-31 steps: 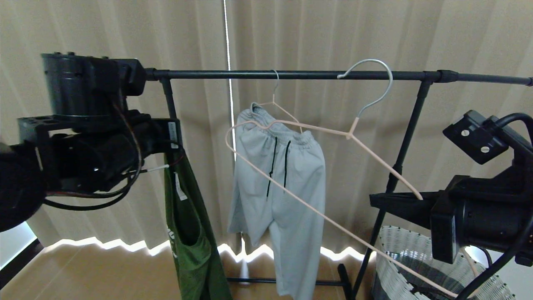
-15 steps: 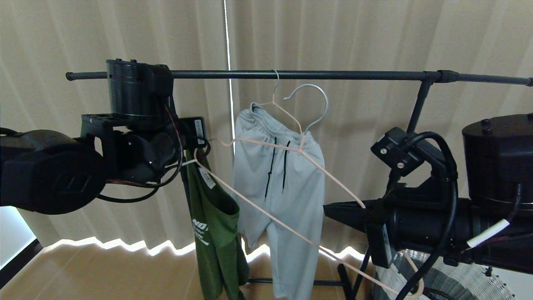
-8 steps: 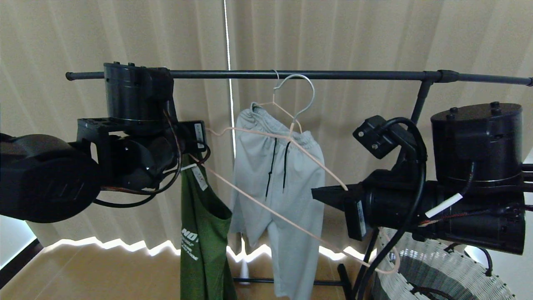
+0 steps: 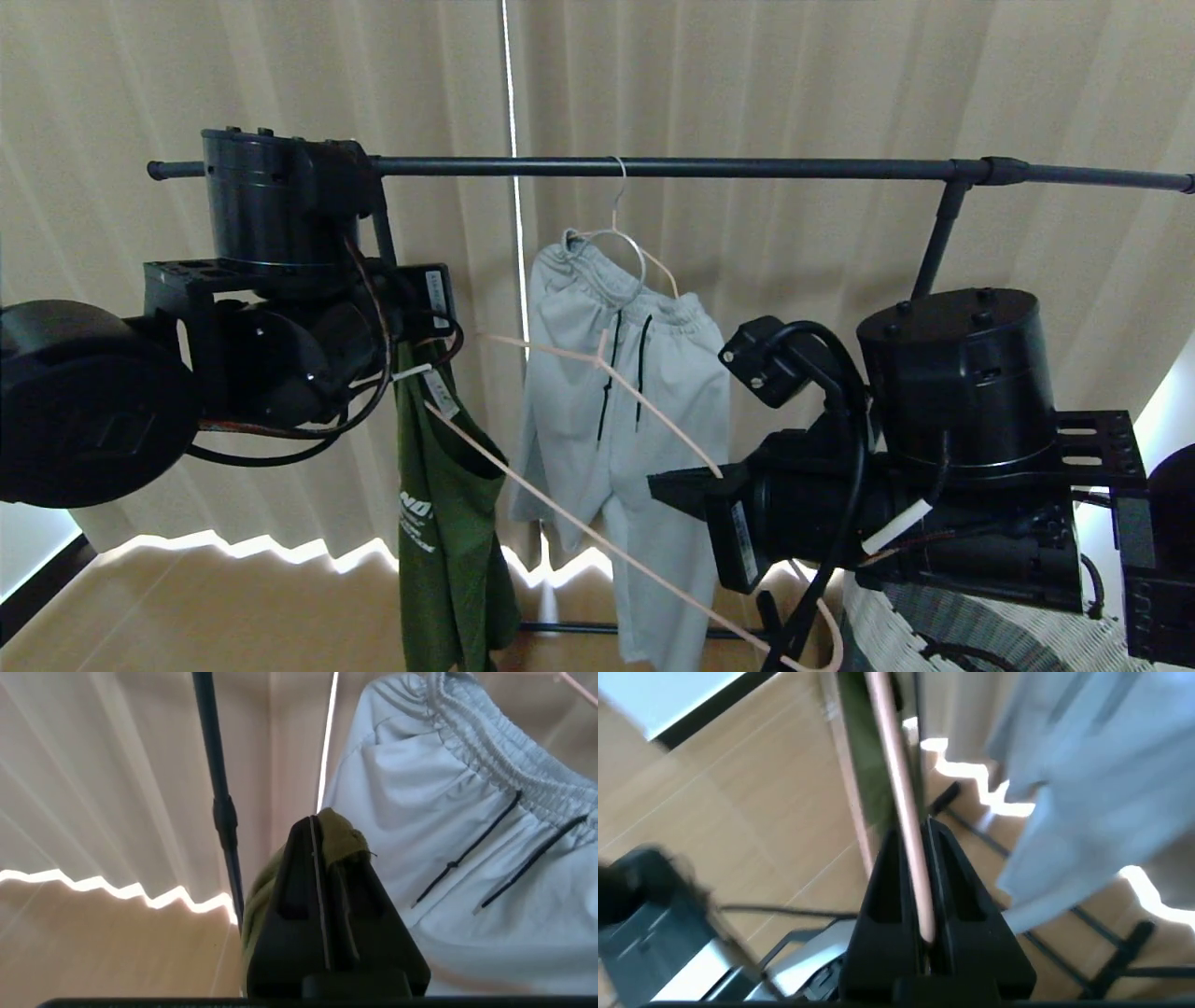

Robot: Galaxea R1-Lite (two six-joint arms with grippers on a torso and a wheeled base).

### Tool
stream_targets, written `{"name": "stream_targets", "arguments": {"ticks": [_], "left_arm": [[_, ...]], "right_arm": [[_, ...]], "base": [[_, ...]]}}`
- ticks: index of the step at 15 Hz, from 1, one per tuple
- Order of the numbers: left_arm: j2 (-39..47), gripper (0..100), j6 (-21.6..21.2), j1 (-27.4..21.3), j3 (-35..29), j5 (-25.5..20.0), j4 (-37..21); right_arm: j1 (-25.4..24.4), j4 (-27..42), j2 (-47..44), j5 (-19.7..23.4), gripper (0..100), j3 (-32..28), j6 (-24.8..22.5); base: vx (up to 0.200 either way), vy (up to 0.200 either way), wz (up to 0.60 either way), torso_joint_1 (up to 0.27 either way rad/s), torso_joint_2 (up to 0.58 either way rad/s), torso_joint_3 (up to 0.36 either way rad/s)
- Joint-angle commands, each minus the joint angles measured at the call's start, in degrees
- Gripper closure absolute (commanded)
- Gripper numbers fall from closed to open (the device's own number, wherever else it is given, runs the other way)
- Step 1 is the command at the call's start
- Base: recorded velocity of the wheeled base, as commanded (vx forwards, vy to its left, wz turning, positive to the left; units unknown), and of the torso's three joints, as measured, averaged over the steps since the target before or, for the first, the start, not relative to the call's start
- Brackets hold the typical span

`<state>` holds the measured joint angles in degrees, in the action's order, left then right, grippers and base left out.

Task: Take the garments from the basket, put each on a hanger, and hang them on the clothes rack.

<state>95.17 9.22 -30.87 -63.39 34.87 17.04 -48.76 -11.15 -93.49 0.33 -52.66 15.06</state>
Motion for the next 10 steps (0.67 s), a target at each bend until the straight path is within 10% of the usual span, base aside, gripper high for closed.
{"name": "stream_targets", "arguments": {"ticks": [1, 10], "left_arm": [[-0.1, 100, 0.0, 0.5, -0.1, 0.0, 0.1], [-2.0, 100, -0.3, 2.0, 3.4, -0.2, 0.1]], "right_arm": [[-1.7, 0.0, 0.6, 0.0, 100, 0.3, 0.1], [-1.9, -2.9, -0.5, 0.0, 100, -0.2, 2.6]], "base": [[0.0, 0.0, 0.0, 0.0, 0.0, 0.0], [0.0, 0.0, 0.0, 0.0, 0.0, 0.0]]}}
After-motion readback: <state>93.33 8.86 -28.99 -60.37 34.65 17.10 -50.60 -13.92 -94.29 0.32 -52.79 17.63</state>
